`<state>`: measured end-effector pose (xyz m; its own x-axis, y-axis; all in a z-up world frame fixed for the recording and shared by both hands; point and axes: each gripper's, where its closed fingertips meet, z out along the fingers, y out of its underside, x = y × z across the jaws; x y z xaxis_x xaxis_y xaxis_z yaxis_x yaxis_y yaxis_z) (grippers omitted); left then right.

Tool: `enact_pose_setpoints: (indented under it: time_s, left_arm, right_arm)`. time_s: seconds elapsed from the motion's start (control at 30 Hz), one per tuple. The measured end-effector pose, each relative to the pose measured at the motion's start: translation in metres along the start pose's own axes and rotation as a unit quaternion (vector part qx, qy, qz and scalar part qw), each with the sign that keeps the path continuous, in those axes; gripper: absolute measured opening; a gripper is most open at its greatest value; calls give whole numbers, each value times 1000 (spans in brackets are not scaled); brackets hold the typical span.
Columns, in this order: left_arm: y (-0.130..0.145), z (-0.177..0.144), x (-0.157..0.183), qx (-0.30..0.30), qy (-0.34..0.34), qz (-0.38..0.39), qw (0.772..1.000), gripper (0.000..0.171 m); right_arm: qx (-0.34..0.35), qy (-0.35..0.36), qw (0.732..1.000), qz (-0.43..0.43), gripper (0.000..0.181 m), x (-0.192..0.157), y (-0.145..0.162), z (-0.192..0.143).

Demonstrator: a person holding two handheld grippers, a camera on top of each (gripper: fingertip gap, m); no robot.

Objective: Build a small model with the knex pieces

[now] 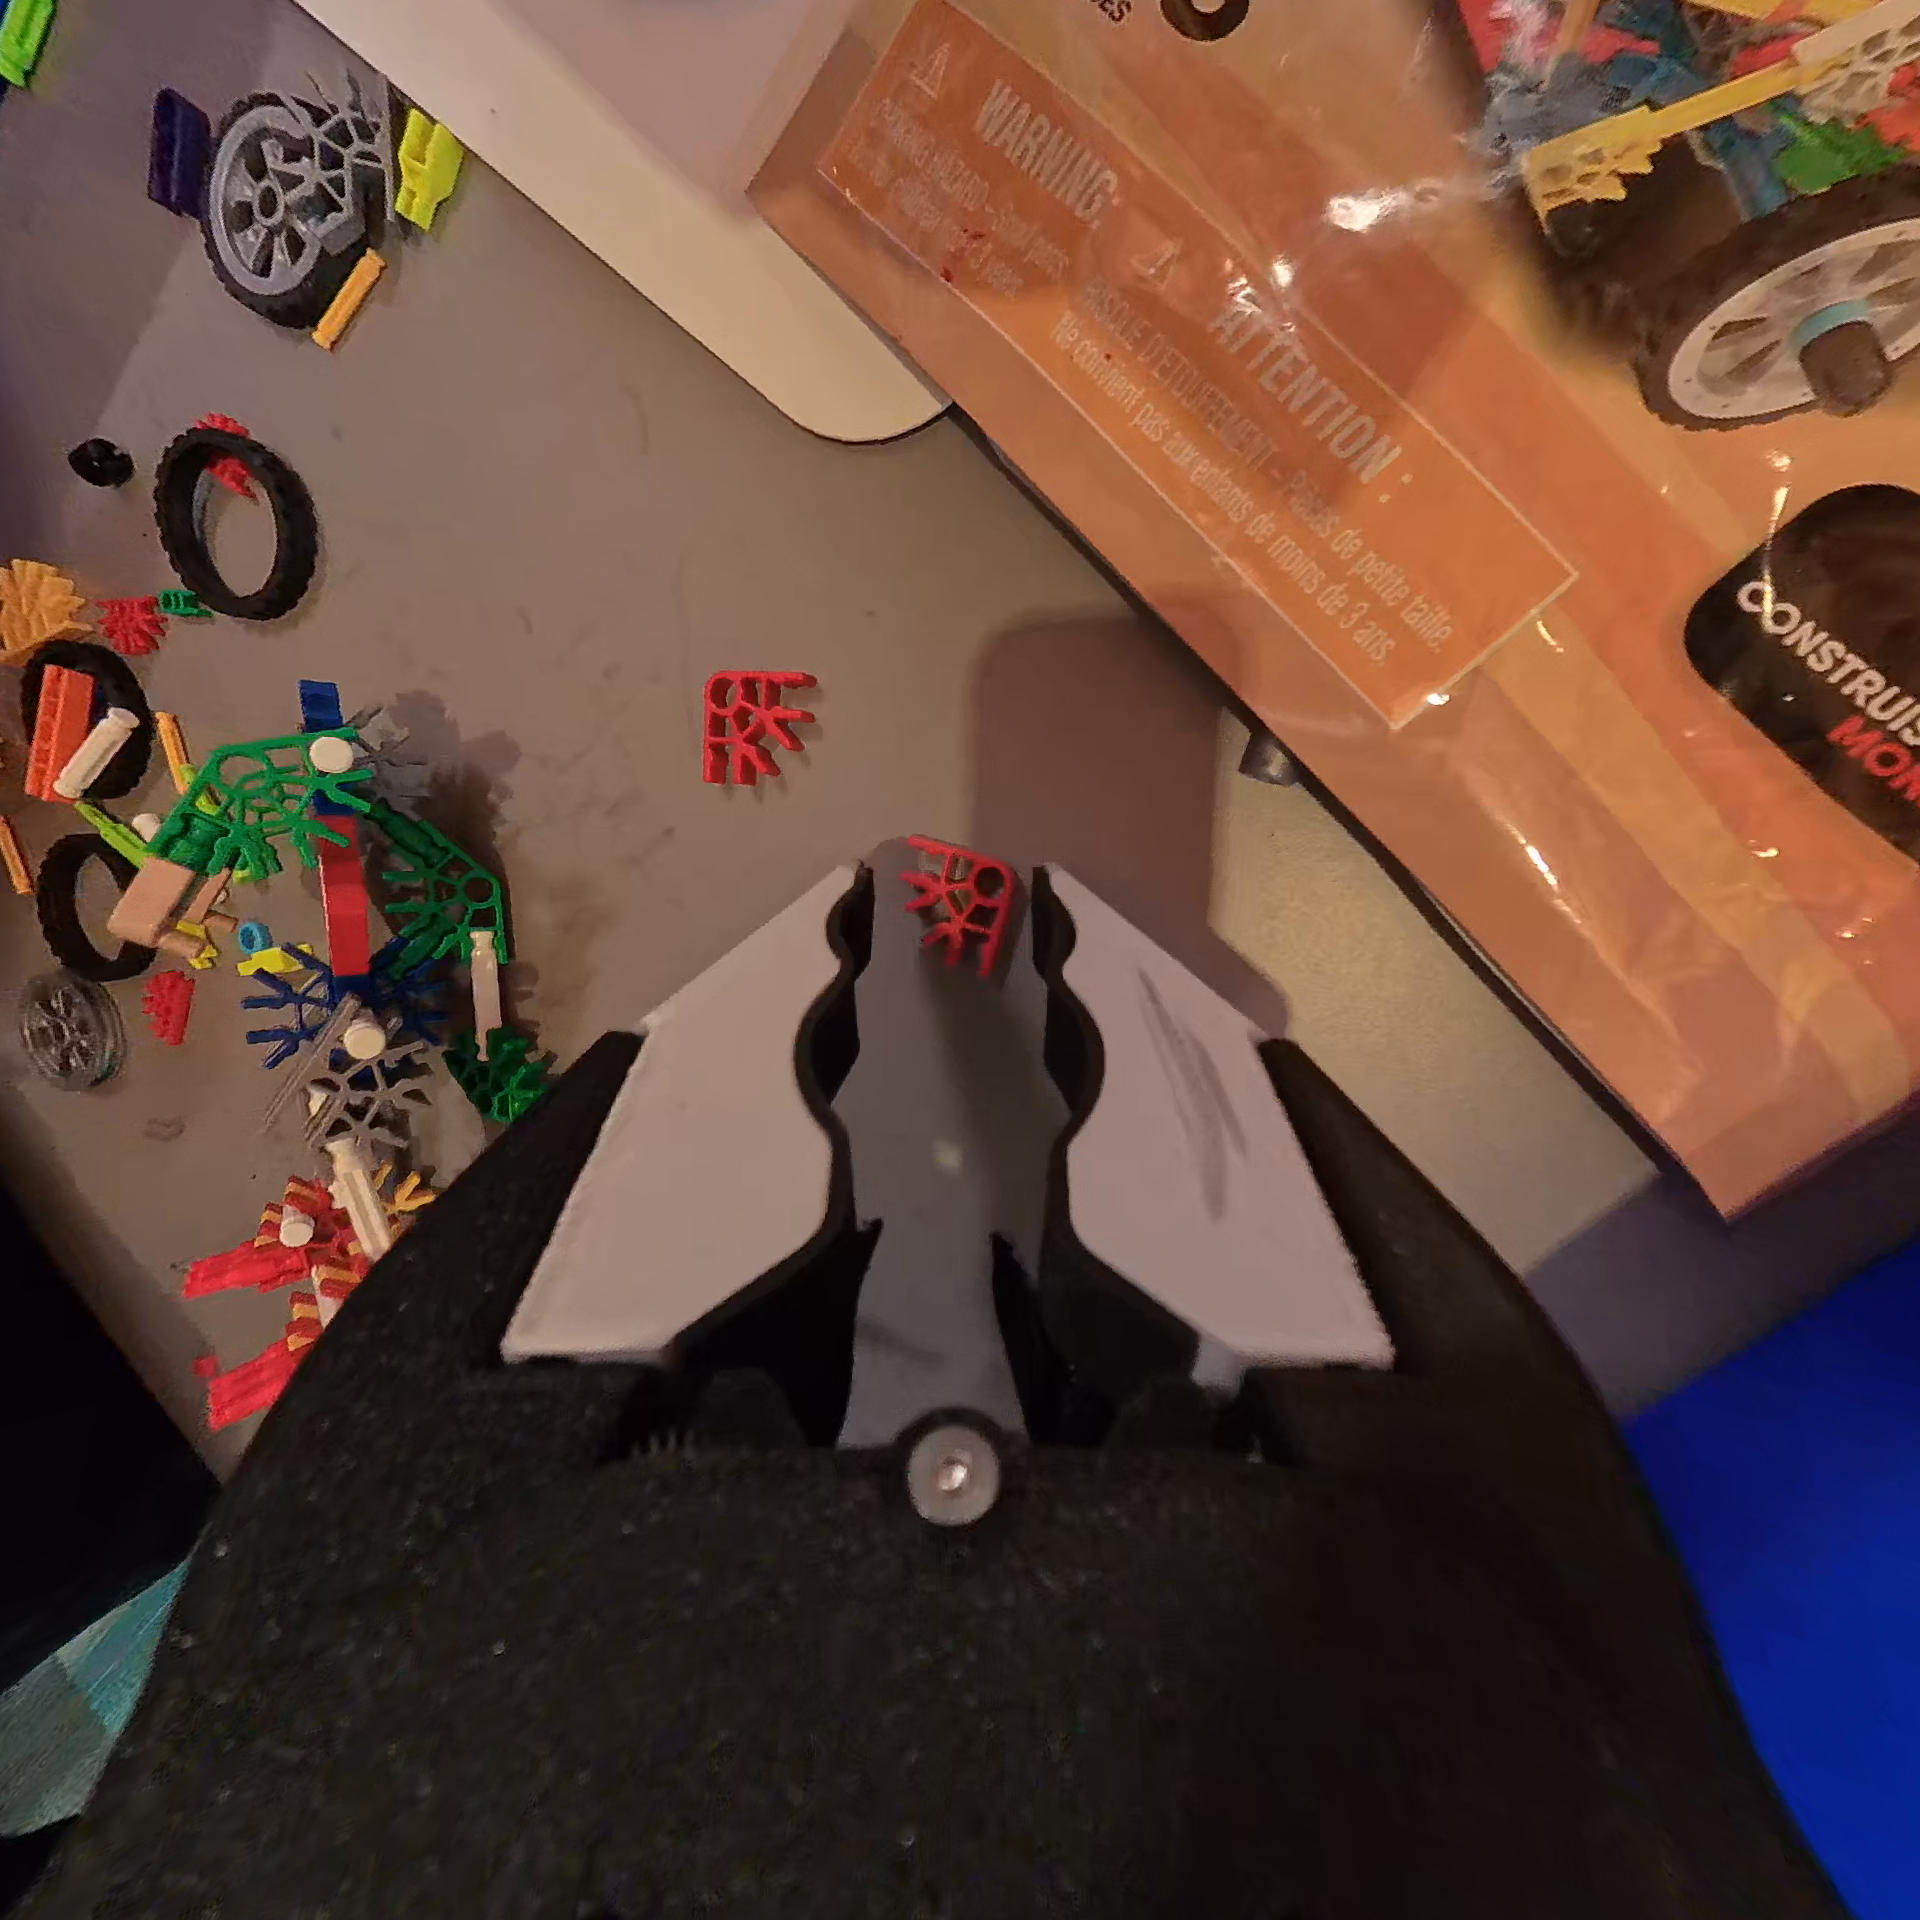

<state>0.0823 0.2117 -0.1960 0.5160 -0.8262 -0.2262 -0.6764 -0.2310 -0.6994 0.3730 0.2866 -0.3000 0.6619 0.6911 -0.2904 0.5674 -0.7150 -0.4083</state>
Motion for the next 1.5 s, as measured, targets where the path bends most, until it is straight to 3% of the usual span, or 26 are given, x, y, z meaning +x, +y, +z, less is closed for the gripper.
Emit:
enact_pose_setpoints:
  time_s: [0.73, 1.5]
  left_arm:
    - [6, 3, 2, -11, 7, -3, 1000, 24]
    - [10, 11, 8, -23, 18, -2, 1000, 25]
  right_arm:
    - [47, 55, 996, -49, 27, -24, -21, -29]
    - [38, 60, 996, -51, 27, -25, -12, -25]
